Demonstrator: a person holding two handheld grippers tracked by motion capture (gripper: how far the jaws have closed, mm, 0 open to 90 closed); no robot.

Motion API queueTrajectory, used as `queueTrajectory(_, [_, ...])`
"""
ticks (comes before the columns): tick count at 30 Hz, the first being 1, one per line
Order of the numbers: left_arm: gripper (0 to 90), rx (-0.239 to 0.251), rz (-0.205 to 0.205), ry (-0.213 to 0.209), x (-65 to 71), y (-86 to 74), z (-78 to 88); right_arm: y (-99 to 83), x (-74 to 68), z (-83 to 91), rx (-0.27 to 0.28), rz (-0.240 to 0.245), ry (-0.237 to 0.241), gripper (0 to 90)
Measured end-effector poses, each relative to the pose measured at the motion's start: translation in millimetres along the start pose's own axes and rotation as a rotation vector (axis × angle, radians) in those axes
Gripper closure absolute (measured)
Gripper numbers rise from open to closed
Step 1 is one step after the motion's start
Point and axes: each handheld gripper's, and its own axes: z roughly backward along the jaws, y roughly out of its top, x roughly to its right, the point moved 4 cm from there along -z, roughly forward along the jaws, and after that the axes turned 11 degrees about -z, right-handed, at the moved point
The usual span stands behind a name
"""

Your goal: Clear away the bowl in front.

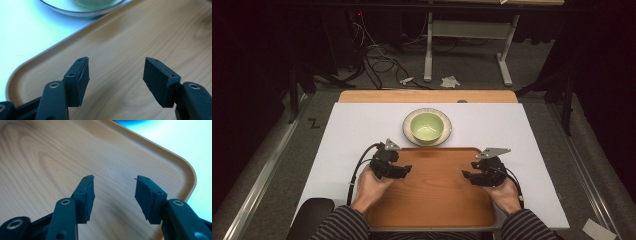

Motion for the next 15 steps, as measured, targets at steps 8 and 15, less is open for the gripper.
queueTrajectory(8, [36.0, -0.016, -0.031, 0.002, 4.9, 0.1, -1.1, 1.4, -0.7, 1.6, 0.011, 0.001, 0.01, 51.1])
queueTrajectory(15, [36.9, -0.044, -0.056, 0.001, 7.2, 3.9, -0.3, 1.7, -2.1, 3.3, 0.025, 0.017, 0.007, 51.7])
